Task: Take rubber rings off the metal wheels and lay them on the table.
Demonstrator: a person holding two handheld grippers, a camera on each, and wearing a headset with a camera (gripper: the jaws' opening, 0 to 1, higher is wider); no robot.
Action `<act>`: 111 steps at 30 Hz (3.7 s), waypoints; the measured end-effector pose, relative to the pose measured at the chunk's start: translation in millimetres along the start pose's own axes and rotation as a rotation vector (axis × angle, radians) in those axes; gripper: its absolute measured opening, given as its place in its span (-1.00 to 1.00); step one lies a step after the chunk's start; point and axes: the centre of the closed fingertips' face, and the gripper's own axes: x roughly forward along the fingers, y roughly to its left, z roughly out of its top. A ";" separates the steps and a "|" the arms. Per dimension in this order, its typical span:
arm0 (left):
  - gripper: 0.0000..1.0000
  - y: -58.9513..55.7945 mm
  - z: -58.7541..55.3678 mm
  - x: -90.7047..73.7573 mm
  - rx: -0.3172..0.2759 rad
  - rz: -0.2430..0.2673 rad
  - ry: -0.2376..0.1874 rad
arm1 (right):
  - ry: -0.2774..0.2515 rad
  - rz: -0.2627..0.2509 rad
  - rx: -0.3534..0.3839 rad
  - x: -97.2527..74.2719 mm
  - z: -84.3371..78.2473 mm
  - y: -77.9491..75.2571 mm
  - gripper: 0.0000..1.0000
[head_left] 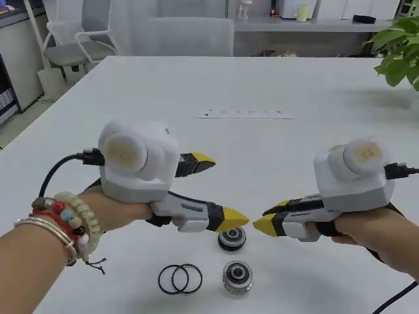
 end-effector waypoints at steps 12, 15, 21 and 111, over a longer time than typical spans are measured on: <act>-0.22 -9.3 -21.7 18.5 -0.027 -0.003 0.029 | 0.052 0.017 -0.025 6.9 -14.9 5.1 -0.68; -0.31 -14.8 -25.7 22.0 -0.043 -0.015 0.035 | 0.062 0.025 -0.031 8.0 -17.5 6.2 -0.67; -0.42 -17.4 -32.5 25.1 -0.071 -0.020 0.047 | 0.063 0.041 -0.031 9.3 -20.7 7.7 -0.66; -0.85 -19.2 -64.5 24.6 -0.118 0.004 0.162 | 0.138 -0.043 -0.091 31.4 -18.7 11.2 -1.00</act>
